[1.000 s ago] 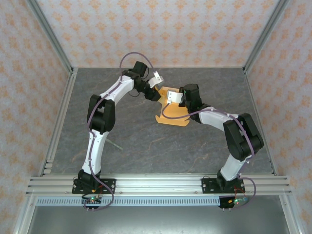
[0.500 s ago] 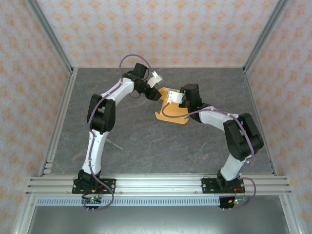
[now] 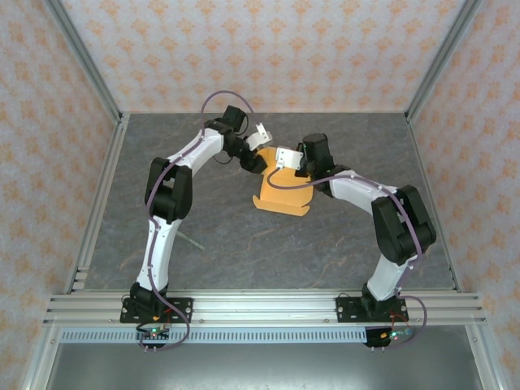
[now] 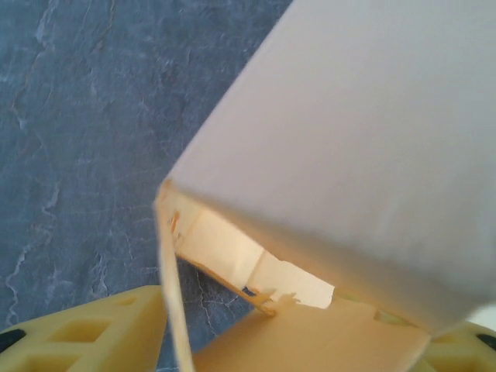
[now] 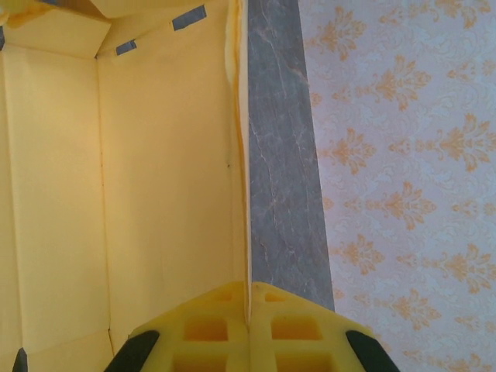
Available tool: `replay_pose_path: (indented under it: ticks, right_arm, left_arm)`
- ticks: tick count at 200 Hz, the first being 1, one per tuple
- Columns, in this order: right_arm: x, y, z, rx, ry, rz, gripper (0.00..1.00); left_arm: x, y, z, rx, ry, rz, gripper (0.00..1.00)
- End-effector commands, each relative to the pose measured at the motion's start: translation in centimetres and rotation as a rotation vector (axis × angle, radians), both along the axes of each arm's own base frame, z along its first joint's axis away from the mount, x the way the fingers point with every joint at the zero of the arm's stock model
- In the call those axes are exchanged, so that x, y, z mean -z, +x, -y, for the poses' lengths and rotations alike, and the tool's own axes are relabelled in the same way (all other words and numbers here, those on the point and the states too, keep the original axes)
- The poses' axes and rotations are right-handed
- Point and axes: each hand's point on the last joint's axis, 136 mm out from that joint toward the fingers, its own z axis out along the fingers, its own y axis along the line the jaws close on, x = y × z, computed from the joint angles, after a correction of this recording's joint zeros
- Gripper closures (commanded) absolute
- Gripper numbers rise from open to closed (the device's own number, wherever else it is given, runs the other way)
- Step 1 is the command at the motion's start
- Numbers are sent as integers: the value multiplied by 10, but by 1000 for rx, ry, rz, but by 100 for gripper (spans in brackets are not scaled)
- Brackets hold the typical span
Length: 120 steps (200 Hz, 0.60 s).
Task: Fold the paper box
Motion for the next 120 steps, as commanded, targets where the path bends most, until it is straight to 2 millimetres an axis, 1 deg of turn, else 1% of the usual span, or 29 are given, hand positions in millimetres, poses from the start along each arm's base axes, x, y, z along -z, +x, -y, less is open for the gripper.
replay_pose_path:
  ticks: [1, 28, 61, 120]
  right_arm:
    - [-4, -1, 0, -5, 25, -58, 100]
    - [-7, 3, 1, -4, 12, -28, 100]
    - [-6, 6, 4, 4, 4, 29, 100]
    - [-6, 10, -3, 8, 9, 85, 100]
  left_arm:
    - [-28, -15, -4, 113, -22, 50, 39]
    - [-31, -22, -8, 179, -39, 56, 37]
    - [-32, -29, -11, 234, -66, 52, 36]
    - [-32, -21, -5, 228, -100, 51, 44]
